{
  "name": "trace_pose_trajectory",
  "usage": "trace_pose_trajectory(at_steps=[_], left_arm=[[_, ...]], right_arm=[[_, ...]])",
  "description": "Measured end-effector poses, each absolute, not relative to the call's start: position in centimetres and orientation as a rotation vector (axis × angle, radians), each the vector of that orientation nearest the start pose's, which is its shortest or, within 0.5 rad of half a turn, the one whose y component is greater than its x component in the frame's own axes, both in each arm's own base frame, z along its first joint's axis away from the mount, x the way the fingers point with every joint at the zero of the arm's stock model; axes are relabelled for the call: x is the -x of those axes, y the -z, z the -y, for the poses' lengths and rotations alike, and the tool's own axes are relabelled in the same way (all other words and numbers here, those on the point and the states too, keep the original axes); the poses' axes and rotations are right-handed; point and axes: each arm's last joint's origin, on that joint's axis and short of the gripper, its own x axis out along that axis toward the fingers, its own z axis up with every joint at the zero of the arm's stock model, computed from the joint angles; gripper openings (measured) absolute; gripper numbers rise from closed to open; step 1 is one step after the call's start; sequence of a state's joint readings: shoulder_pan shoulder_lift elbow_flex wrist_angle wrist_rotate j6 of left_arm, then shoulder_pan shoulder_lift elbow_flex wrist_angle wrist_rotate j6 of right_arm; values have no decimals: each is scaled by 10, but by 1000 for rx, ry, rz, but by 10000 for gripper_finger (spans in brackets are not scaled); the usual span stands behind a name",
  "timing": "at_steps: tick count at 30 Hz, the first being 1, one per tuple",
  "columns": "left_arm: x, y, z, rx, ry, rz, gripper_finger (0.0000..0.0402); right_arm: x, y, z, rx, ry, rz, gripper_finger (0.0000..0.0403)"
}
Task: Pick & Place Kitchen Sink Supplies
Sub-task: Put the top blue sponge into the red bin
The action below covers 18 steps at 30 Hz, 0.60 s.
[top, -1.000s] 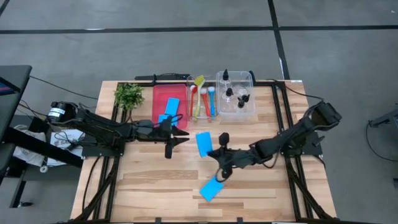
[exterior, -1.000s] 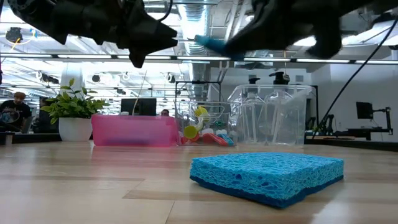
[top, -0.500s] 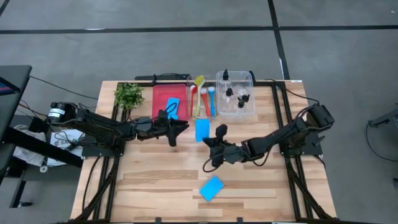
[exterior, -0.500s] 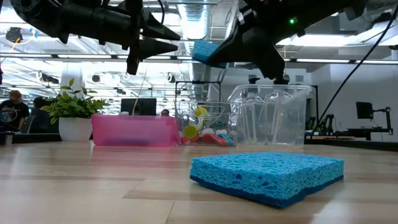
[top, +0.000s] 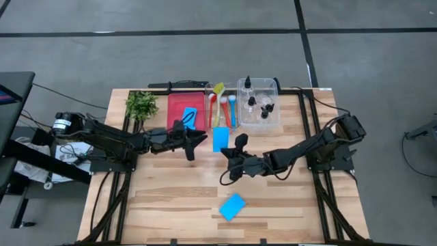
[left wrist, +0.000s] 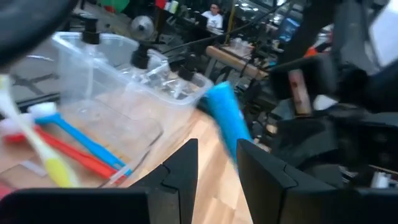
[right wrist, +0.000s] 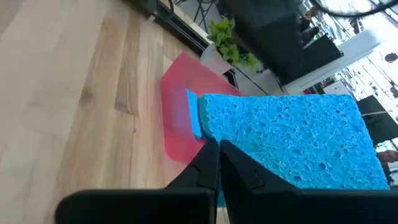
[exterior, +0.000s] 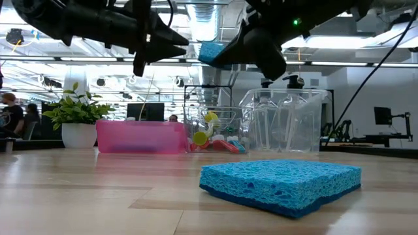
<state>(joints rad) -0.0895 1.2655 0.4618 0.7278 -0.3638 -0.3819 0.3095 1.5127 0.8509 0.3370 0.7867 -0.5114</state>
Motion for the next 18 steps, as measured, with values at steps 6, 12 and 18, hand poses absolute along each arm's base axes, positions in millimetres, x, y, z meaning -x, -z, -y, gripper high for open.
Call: trace_pose_trajectory(at_steps=[6,12,18], left_arm=[[-248,-204,2,348,-369,-96,118],[-252,-193,-5,345,-404,-138,150],[-258,-189,-4,362,-344,-125,167]], right_arm=[[-310,-236,-76,679,394,-400,0],[-310,-235,-76,682,391,-404,0],[-309,-234,-76,688,389,-415,0]])
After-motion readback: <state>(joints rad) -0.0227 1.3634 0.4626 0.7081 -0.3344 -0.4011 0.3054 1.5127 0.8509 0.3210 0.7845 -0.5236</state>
